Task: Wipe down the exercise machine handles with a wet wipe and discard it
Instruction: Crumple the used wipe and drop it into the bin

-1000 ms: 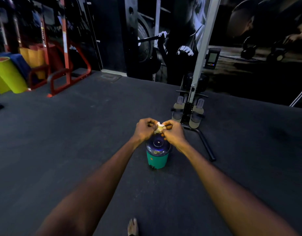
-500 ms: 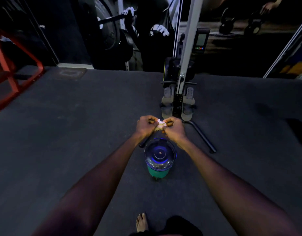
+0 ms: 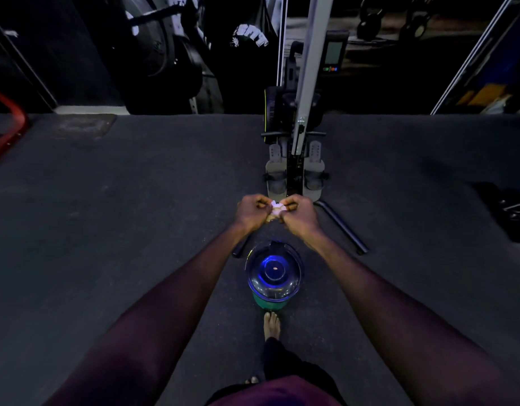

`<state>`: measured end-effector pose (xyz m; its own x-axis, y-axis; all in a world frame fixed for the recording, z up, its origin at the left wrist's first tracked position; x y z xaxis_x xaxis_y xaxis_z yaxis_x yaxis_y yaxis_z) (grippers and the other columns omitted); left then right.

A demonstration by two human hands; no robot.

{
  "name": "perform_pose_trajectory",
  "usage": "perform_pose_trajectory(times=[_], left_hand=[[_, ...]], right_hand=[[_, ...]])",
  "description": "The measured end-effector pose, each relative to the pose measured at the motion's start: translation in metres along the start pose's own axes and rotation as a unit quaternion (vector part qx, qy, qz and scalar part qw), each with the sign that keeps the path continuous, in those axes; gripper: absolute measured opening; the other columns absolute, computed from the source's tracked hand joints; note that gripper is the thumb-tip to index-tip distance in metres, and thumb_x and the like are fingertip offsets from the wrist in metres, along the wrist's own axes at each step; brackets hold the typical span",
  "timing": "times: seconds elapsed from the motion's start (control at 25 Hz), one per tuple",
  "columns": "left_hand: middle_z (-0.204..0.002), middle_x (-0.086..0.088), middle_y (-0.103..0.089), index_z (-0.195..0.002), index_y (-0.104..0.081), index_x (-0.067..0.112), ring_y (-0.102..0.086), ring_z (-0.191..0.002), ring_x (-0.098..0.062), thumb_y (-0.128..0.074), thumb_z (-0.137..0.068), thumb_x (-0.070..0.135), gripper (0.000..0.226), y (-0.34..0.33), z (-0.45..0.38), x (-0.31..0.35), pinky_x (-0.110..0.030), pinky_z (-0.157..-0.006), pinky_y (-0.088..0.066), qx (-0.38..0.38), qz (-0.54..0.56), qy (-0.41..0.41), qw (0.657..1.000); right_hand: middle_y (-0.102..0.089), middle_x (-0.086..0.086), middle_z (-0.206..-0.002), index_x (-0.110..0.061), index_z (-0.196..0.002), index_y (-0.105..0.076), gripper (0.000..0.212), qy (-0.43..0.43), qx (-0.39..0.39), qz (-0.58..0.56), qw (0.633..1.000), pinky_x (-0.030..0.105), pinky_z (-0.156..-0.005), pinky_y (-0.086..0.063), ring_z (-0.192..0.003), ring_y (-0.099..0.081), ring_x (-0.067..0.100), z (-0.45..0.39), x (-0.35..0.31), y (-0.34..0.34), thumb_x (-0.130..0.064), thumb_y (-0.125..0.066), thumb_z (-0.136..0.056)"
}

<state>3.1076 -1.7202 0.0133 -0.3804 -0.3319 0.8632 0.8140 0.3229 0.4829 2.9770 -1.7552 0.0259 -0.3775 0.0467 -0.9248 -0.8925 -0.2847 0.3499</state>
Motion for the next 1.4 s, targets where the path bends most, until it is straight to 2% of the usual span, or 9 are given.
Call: perform_pose_trajectory(times=[0.32,0.48,0.6,0.72,0.8,0.92,1.04,1.2,1.4], left_hand=[[-0.1,-0.026,-0.072,-0.104,-0.071,-0.005,-0.058,-0.075,-0.019,-0.064,-0.092,0.004,0.017,-0.014,-0.042,-0.007,-0.025,-0.06,-0.044,-0.013,0.03,0.018,0.999],[-0.101,-0.029,-0.071,-0.105,-0.07,-0.005,-0.057,-0.078,-0.02,-0.062,-0.092,0.003,0.017,-0.026,-0.056,-0.016,-0.03,-0.069,-0.044,-0.032,0.04,0.038,0.998],[-0.101,-0.027,-0.071,-0.105,-0.07,-0.002,-0.057,-0.077,-0.02,-0.063,-0.093,0.008,0.017,-0.035,-0.065,-0.022,-0.03,-0.07,-0.044,-0.045,0.042,0.058,0.996],[-0.099,-0.023,-0.073,-0.106,-0.07,0.002,-0.06,-0.068,-0.018,-0.061,-0.094,0.011,0.017,-0.042,-0.072,-0.029,-0.023,-0.06,-0.045,-0.065,0.028,0.074,0.995],[-0.097,-0.02,-0.073,-0.106,-0.07,0.004,-0.058,-0.059,-0.013,-0.061,-0.094,0.011,0.017,-0.046,-0.075,-0.037,-0.016,-0.047,-0.042,-0.074,0.025,0.084,0.993],[-0.089,-0.015,-0.071,-0.103,-0.071,0.007,-0.059,-0.059,-0.012,-0.061,-0.094,0.012,0.014,-0.05,-0.078,-0.046,-0.015,-0.044,-0.041,-0.085,0.026,0.097,0.991],[-0.077,-0.01,-0.066,-0.094,-0.068,0.017,-0.055,-0.048,-0.009,-0.063,-0.093,0.016,0.005,-0.055,-0.079,-0.054,-0.019,-0.044,-0.042,-0.091,0.039,0.119,0.988],[-0.07,-0.009,-0.064,-0.09,-0.066,0.018,-0.053,-0.05,-0.013,-0.063,-0.093,0.016,0.004,-0.062,-0.081,-0.068,-0.021,-0.046,-0.042,-0.108,0.053,0.139,0.983],[-0.067,-0.011,-0.06,-0.084,-0.061,0.012,-0.056,-0.048,-0.012,-0.063,-0.094,0.011,0.01,-0.07,-0.086,-0.088,-0.024,-0.047,-0.047,-0.144,0.063,0.17,0.973]], right_hand=[[-0.068,0.011,-0.084,0.001,-0.095,-0.072,0.022,-0.019,0.011,-0.003,1.0,0.035,-0.067,-0.046,-0.074,-0.058,0.02,-0.039,0.01,-0.004,0.0,-0.08,-0.075],[-0.068,0.008,-0.081,-0.004,-0.09,-0.072,0.017,-0.017,0.017,0.008,1.0,0.032,-0.067,-0.047,-0.073,-0.058,0.017,-0.055,0.022,-0.007,-0.002,-0.08,-0.075],[-0.067,0.012,-0.084,0.003,-0.096,-0.07,0.021,-0.041,0.012,0.006,0.999,0.035,-0.065,-0.049,-0.07,-0.058,0.017,-0.067,0.035,-0.008,0.001,-0.078,-0.077],[-0.067,0.011,-0.084,0.003,-0.099,-0.07,0.023,-0.068,0.002,0.019,0.998,0.02,-0.052,-0.045,-0.056,-0.056,0.005,-0.076,0.048,-0.011,0.005,-0.075,-0.077],[-0.068,0.011,-0.087,0.002,-0.101,-0.069,0.023,-0.083,-0.004,0.021,0.996,0.019,-0.051,-0.046,-0.064,-0.061,0.012,-0.08,0.057,-0.013,0.005,-0.073,-0.079],[-0.069,0.012,-0.088,-0.001,-0.099,-0.068,0.021,-0.097,-0.005,0.013,0.995,0.031,-0.062,-0.054,-0.076,-0.065,0.023,-0.083,0.067,-0.018,0.005,-0.072,-0.08],[-0.067,0.014,-0.086,-0.005,-0.094,-0.068,0.017,-0.116,-0.001,0.004,0.993,0.044,-0.07,-0.054,-0.074,-0.063,0.024,-0.084,0.075,-0.024,0.003,-0.073,-0.08],[-0.065,0.014,-0.081,-0.008,-0.089,-0.065,0.018,-0.136,-0.011,0.009,0.991,0.025,-0.054,-0.045,-0.058,-0.053,0.01,-0.087,0.088,-0.031,0.004,-0.072,-0.08],[-0.065,0.014,-0.08,-0.021,-0.071,-0.057,0.03,-0.167,-0.026,0.041,0.985,0.027,-0.056,-0.05,-0.061,-0.057,0.015,-0.094,0.111,-0.04,0.005,-0.069,-0.08]])
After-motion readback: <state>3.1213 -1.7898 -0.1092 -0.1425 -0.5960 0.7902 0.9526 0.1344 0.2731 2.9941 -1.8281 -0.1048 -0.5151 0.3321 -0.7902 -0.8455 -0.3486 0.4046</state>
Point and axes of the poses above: each hand's wrist, its own z-axis away from the middle knuckle, its own y-axis out of the back of the hand, x = y × z, the point moved 2 cm from there along -z, towards the middle knuckle
